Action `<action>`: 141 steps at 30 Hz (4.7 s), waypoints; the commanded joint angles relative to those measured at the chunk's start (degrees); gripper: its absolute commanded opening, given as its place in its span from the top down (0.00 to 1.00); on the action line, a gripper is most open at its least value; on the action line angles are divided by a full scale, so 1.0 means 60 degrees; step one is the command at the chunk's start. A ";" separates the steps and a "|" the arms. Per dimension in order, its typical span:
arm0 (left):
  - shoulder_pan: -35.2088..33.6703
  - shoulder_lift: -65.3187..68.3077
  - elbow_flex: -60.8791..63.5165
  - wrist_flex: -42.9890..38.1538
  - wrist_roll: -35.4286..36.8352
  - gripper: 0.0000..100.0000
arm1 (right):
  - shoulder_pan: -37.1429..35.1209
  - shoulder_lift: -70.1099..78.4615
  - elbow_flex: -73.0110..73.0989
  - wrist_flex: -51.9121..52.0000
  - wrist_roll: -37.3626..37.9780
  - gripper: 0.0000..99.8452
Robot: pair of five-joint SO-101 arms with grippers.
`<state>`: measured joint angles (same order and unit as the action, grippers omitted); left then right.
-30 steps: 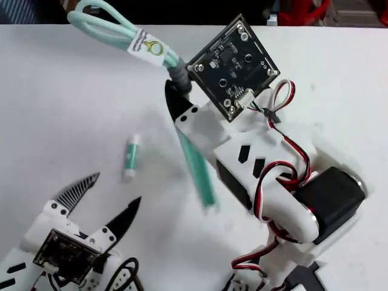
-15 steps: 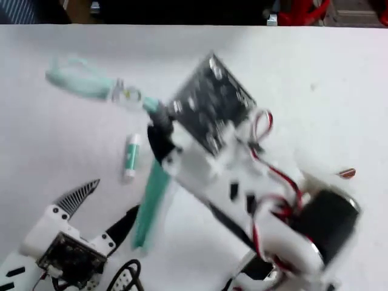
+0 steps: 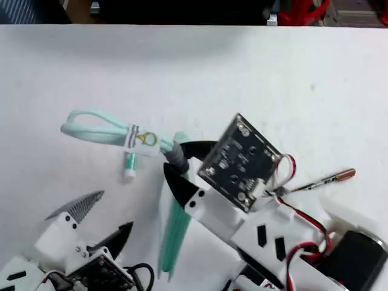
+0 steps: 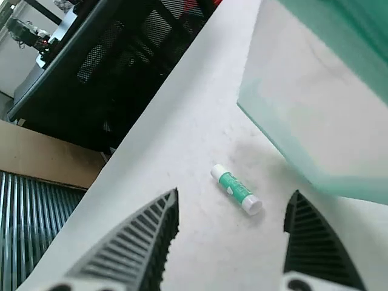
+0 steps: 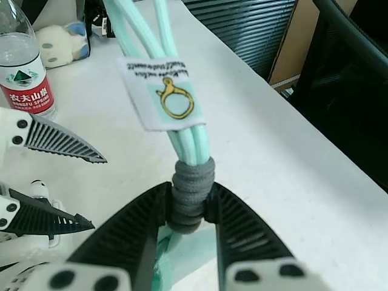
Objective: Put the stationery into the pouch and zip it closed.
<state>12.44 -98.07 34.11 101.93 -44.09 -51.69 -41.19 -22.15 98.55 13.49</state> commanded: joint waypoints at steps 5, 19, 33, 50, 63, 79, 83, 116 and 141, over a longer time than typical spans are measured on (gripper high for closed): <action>0.1839 0.0447 0.0029 0.0000 -0.0205 0.72 | -0.0081 -0.1179 0.0396 0.0037 -0.0073 0.98; 0.3319 -0.0813 0.0044 -0.0366 0.2066 0.72 | 0.2234 0.0256 0.1963 -0.2879 0.0337 0.98; 0.2425 -0.1062 0.0059 -0.0645 0.2872 0.72 | 0.4037 0.3187 -0.0029 -0.4593 -0.2212 0.98; 0.2410 -0.1062 0.1832 -0.2930 0.2974 0.72 | 0.4872 0.3832 -0.3590 -0.3084 -0.4718 0.98; 0.2352 -0.1062 0.2623 -0.4278 0.3546 0.72 | 0.5399 0.3832 -0.3692 -0.3773 -0.5172 0.98; 0.0989 -0.1077 0.4703 -0.5656 0.5231 0.72 | 0.5282 0.5399 -0.3722 -0.3773 -0.5172 0.98; 0.0593 -0.1077 0.4689 -0.5612 0.5289 0.72 | 0.4725 0.5282 -0.3707 -0.3201 -0.5099 0.98; 0.1678 -0.1033 0.5436 -0.7560 0.6842 0.67 | 0.3993 0.5941 -0.3678 -0.2352 -0.5040 0.98; 0.2015 -0.1048 0.9245 -1.2337 0.5495 0.89 | 0.4432 0.6161 -0.3678 -0.0945 -0.5231 0.98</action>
<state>28.62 -103.60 89.93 29.76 -8.13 -27.25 -3.82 -42.11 90.90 -17.89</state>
